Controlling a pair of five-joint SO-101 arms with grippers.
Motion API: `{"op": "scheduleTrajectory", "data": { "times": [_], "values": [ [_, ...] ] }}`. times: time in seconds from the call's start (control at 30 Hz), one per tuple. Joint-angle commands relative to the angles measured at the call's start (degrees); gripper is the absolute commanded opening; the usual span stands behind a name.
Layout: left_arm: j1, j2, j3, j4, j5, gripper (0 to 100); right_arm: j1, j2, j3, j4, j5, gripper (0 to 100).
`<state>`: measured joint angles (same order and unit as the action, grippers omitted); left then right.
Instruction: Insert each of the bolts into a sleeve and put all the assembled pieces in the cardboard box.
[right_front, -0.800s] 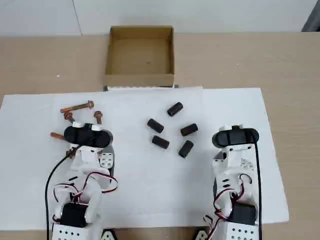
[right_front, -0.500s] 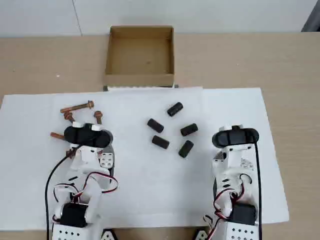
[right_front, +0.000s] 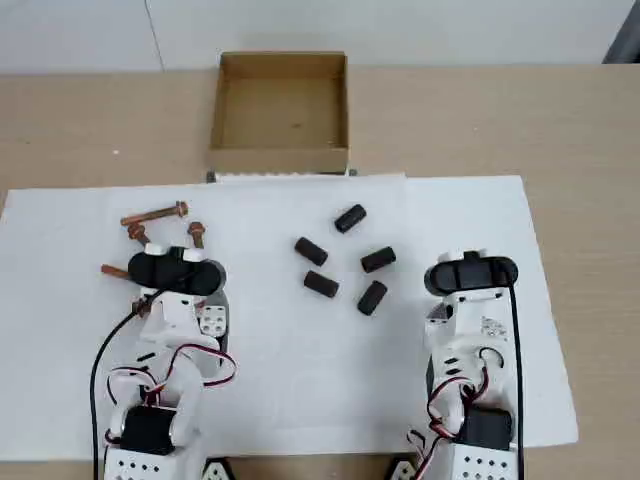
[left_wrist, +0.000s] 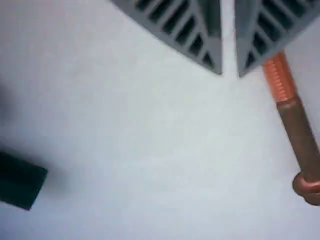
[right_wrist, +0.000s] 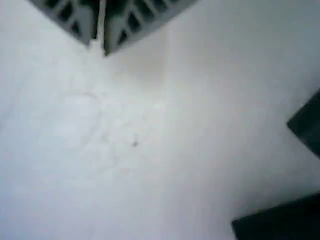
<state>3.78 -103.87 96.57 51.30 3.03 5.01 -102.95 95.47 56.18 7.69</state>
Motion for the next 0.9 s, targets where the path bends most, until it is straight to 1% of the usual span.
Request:
{"op": "scheduleTrajectory", "data": {
  "times": [0.0,0.3,0.5,0.67,0.87],
  "values": [
    [-0.35,-0.53,-0.31,0.26,-0.26,1,-0.31,-1.01,0.44,-1.36,0.00,0.3],
    [-0.35,-0.53,-0.31,0.26,-0.26,1,-0.31,-1.01,0.44,-1.36,0.00,0.3],
    [1.76,-0.53,-0.31,0.09,-0.26,1,-0.31,-1.01,0.44,-1.36,0.00,0.3],
    [6.33,-0.53,-0.31,0.18,-0.26,1,-0.31,-1.01,0.44,-1.36,0.00,0.3],
    [6.15,-0.53,-0.57,0.26,0.00,1,-0.31,-1.01,0.44,-1.36,0.00,0.3]
  ]
}}
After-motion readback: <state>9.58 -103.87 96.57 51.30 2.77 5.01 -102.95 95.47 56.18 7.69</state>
